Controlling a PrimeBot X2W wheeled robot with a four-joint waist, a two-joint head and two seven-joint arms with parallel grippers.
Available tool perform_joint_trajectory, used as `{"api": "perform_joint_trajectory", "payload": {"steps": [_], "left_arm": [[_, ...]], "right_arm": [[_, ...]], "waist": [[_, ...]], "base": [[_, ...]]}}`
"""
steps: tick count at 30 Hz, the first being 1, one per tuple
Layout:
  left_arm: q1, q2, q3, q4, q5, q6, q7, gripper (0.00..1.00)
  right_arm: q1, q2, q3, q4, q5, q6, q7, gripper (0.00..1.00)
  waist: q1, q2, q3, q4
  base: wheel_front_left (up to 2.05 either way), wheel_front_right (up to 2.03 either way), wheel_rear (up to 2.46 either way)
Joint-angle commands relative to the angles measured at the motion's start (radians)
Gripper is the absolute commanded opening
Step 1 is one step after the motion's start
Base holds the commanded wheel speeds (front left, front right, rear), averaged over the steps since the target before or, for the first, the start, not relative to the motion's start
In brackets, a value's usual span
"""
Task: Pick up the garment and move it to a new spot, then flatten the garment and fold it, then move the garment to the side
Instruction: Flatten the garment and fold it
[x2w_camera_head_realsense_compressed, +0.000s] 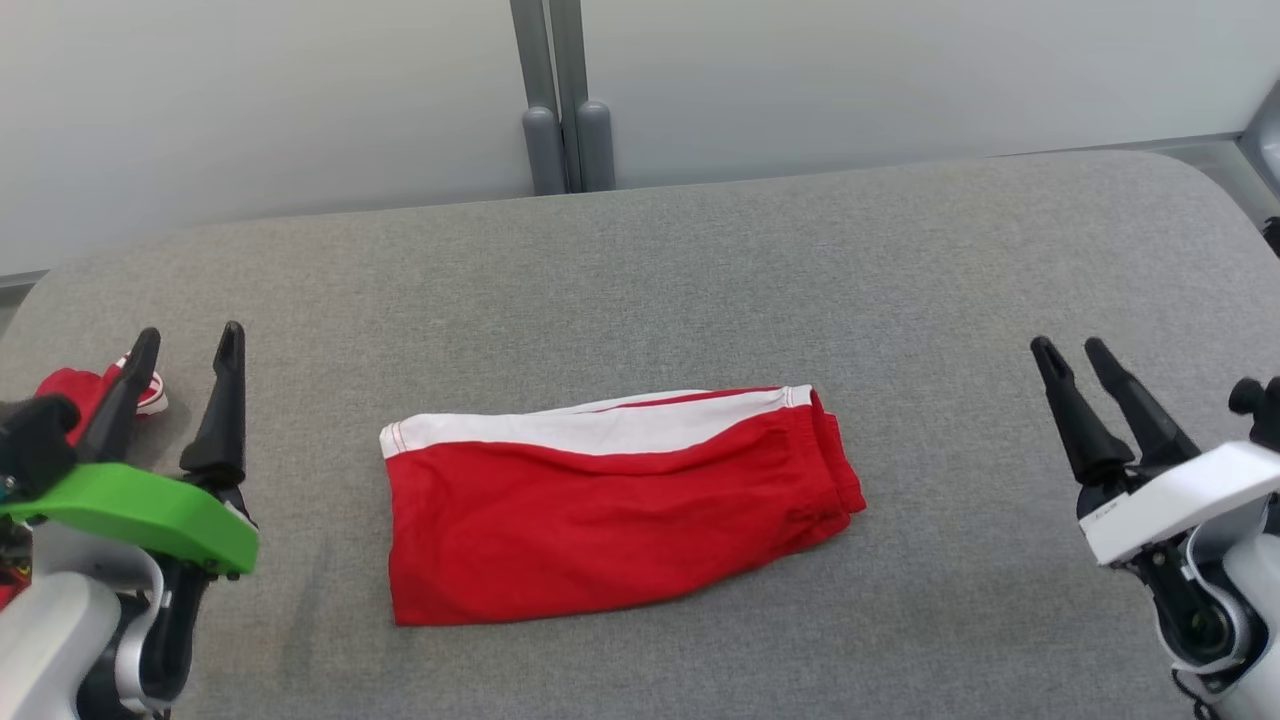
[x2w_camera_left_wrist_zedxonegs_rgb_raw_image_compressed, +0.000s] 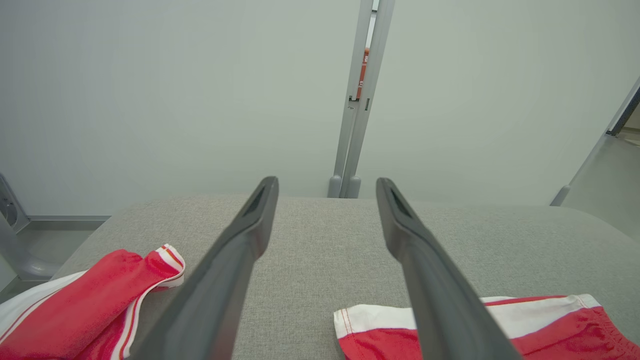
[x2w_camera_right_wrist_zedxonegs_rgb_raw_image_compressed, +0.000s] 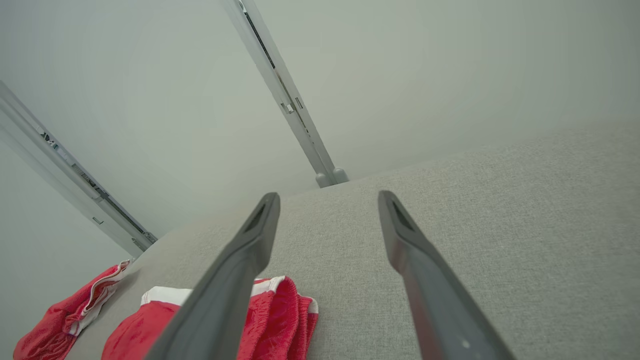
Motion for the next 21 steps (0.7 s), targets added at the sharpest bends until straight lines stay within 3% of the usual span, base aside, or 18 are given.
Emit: {"api": "perform_joint_trajectory", "payload": {"steps": [1, 8, 14, 21], "left_arm": [[0.047, -0.012, 0.013, -0.007, 0.028, 0.010, -0.008, 1.00], [0.209, -0.164, 0.188, -0.062, 0.208, 0.003, -0.011, 1.00], [0.288, -0.309, 0.260, -0.042, 0.302, -0.081, -0.011, 1.00], [0.280, -0.389, 0.269, 0.023, 0.369, -0.155, -0.011, 1.00]], "right_arm": [[0.034, 0.030, -0.026, 0.004, -0.021, 0.000, -0.002, 1.00], [0.142, 0.161, -0.111, 0.026, -0.134, 0.000, -0.002, 1.00], [0.112, 0.225, -0.080, 0.080, -0.197, 0.000, 0.057, 1.00], [0.017, 0.282, -0.047, 0.181, -0.273, 0.000, 0.175, 1.00]], "waist": [[0.0001, 0.0000, -0.005, 0.009], [0.0001, 0.0000, 0.003, 0.026], [0.0001, 0.0000, 0.012, 0.056], [0.0001, 0.0000, 0.020, 0.097]], "base": [[0.00, 0.00, 0.00], [0.00, 0.00, 0.00], [0.00, 0.00, 0.00], [0.00, 0.00, 0.00]]}}
